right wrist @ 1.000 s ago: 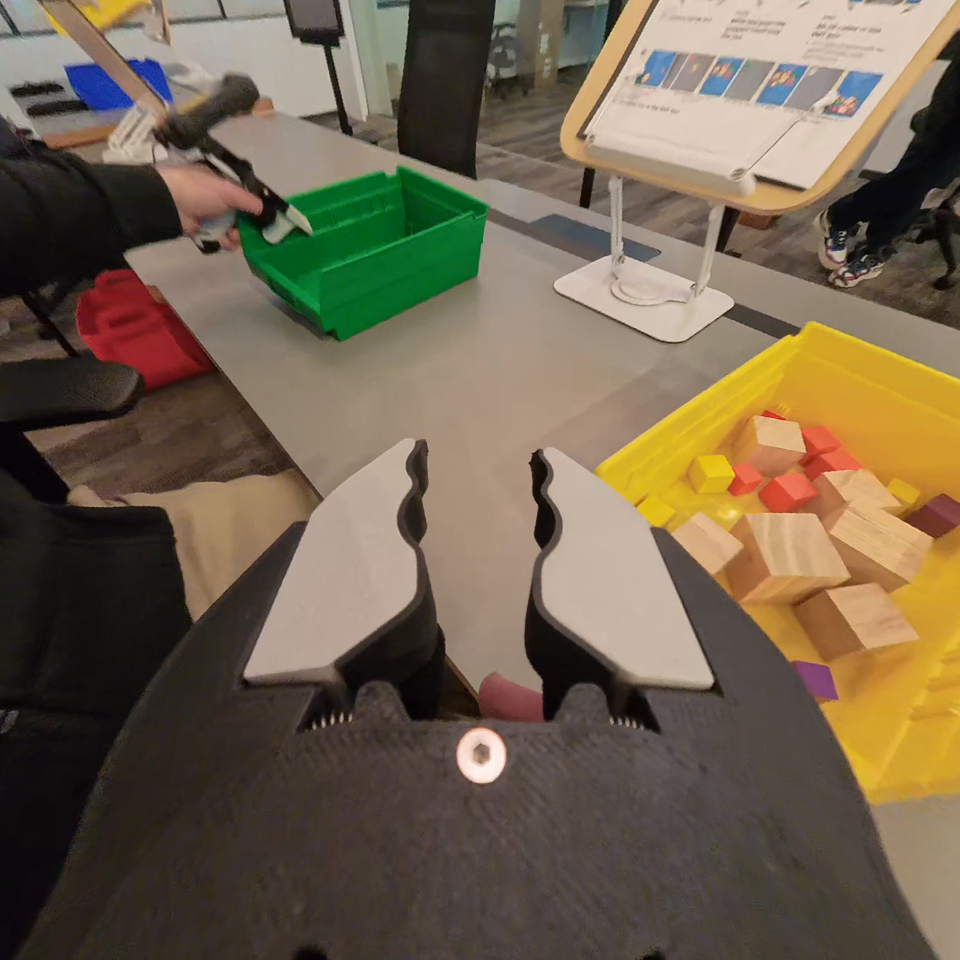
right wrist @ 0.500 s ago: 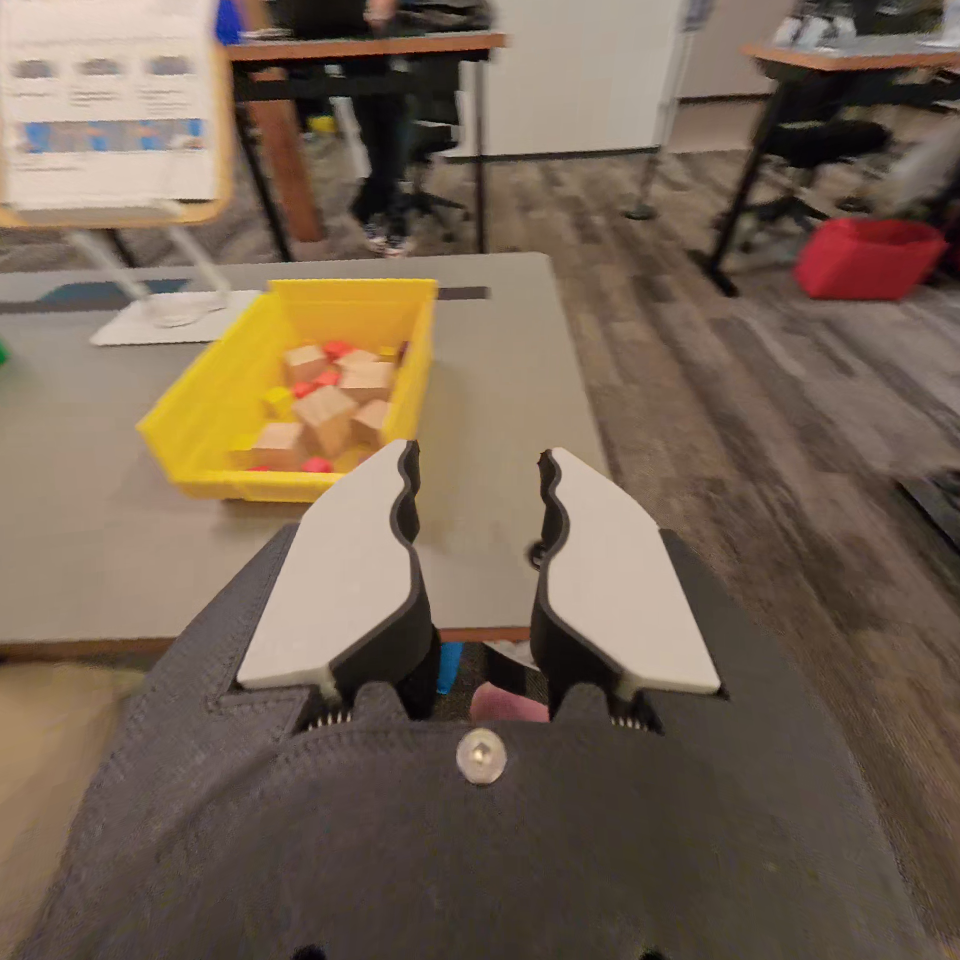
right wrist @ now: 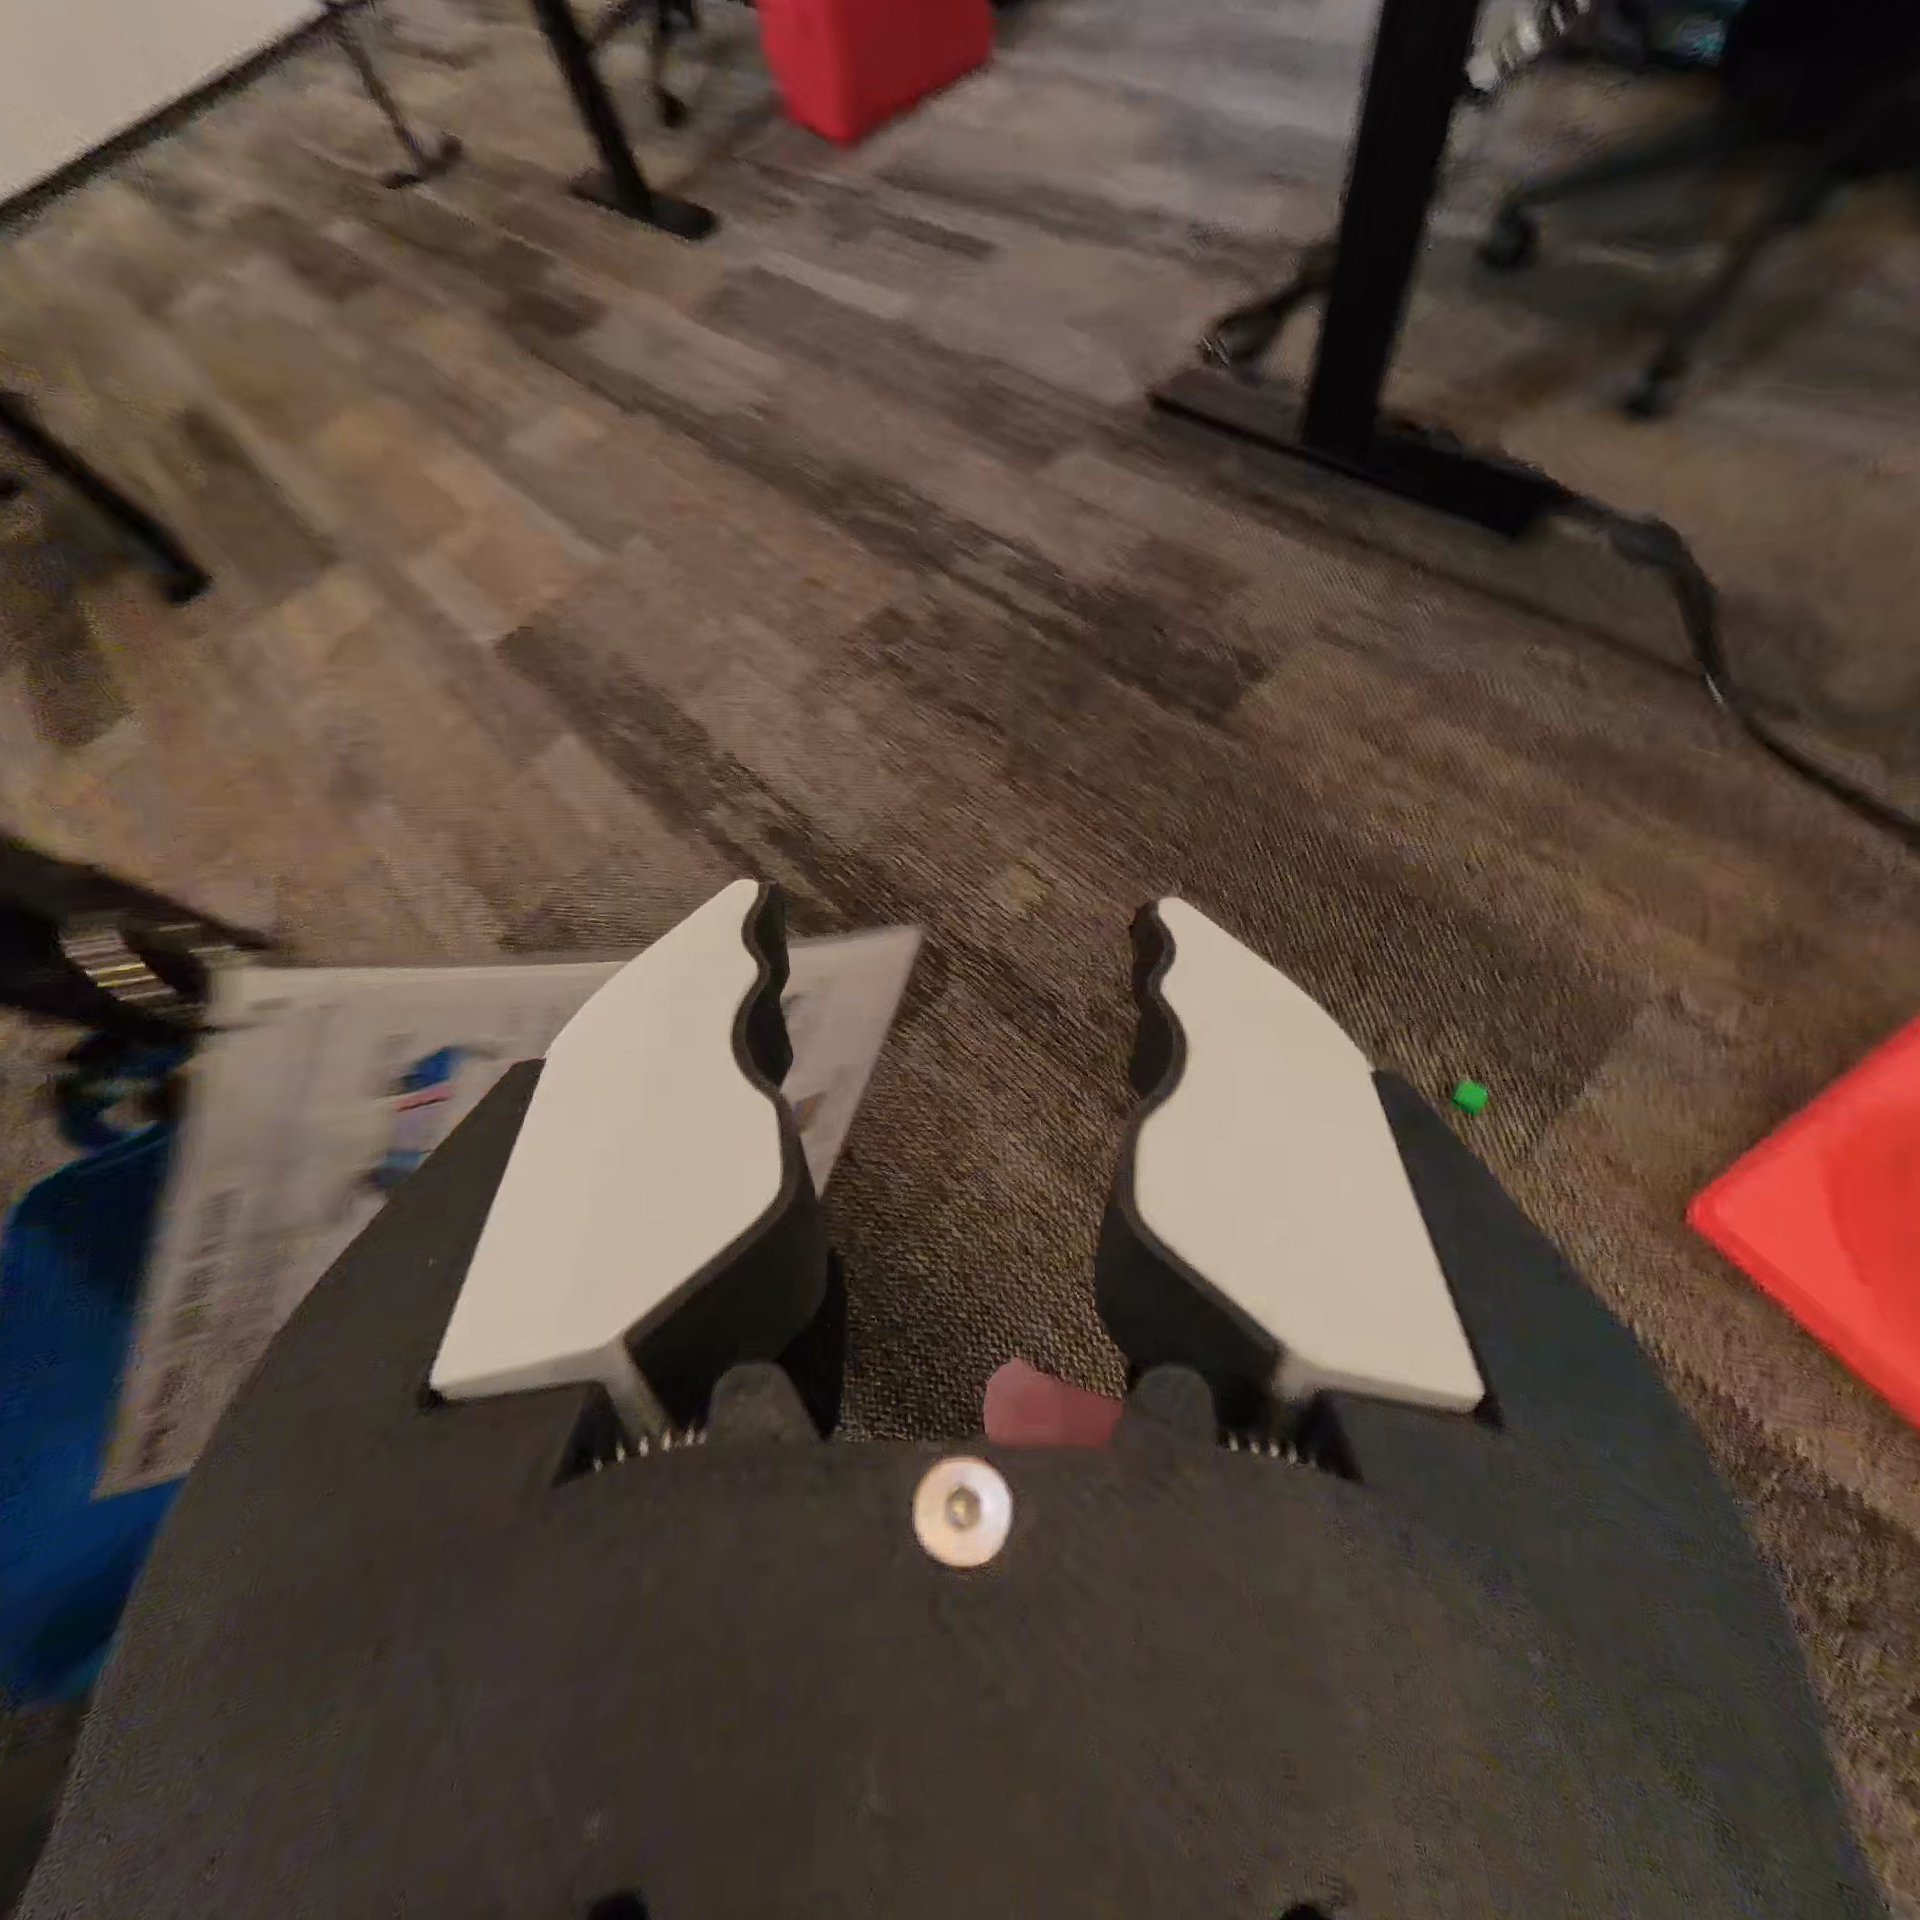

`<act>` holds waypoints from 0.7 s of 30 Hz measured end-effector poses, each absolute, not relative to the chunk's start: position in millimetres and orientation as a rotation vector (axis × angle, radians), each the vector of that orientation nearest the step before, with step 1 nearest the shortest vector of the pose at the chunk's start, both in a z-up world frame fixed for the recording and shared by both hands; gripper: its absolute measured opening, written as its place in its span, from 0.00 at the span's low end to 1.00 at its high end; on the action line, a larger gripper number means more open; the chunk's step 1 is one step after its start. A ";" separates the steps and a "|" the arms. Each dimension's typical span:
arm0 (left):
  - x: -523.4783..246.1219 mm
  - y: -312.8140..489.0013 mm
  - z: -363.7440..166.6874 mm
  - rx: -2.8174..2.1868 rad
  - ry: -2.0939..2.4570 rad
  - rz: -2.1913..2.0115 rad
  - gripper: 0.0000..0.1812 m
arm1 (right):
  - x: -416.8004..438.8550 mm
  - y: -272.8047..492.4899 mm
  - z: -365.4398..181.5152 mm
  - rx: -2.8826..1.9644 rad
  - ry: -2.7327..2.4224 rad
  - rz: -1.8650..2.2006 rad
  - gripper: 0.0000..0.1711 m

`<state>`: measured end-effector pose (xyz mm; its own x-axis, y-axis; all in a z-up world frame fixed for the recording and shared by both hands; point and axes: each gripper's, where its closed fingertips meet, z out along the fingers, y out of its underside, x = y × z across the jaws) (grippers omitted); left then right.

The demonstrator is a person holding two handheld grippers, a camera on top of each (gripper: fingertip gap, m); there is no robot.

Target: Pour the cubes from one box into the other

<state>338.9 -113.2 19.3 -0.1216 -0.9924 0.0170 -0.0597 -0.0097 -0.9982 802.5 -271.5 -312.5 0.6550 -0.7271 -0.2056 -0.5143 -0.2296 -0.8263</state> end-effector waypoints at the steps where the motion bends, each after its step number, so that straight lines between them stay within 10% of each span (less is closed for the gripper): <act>1: 378.5 -134.8 2.9 -1.201 1.358 -1.355 0.30 | 823.0 -279.9 -343.2 -1.907 1.033 -0.279 0.35; 9: 610.7 -146.1 -145.2 -1.293 1.398 -1.122 0.33 | 941.3 -349.2 -581.6 -2.043 1.226 -0.375 0.36; 21: 658.7 -114.0 -218.8 -1.835 1.388 -1.487 0.23 | 1036.8 -411.6 -834.4 -2.036 1.488 -0.250 0.35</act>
<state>658.7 -114.0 -218.8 -0.0586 -0.8639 0.5002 -0.4392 -0.4276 -0.7901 1036.8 -411.6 -834.4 0.3543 -0.9154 -0.1912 -0.8029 -0.1930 -0.5639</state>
